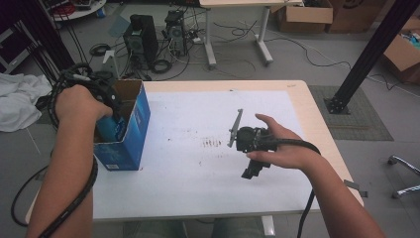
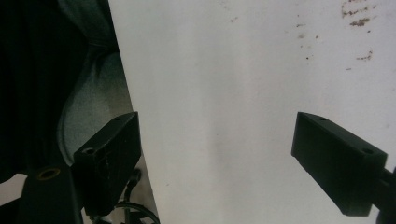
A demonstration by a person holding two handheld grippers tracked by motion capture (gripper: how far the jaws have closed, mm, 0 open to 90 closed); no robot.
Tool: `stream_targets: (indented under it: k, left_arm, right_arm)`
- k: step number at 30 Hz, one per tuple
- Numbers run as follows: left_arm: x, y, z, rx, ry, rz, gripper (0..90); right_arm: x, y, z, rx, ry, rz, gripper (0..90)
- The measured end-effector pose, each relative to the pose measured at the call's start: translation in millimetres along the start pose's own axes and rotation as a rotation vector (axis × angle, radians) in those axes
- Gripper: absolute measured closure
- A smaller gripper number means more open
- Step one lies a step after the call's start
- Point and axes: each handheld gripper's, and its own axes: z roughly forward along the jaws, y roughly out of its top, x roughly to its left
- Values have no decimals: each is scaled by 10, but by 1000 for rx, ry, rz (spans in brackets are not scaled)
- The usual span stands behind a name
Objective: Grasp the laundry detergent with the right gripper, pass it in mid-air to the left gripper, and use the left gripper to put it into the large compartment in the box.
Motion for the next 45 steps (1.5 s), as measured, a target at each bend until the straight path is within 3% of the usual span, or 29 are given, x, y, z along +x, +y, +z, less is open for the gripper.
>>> stream_targets:
  k: [13, 22, 45]
  left_arm:
    - [-35, 75, 390, 21, -3, 18, 383]
    - [-1, 91, 476, 16, -1, 8, 382]
    - [28, 33, 485, -12, -19, 11, 377]
  right_arm:
    - [-17, 23, 67, 6, 14, -2, 157]
    - [-22, 10, 93, 8, 20, 5, 157]
    - [2, 46, 107, 5, 24, -4, 157]
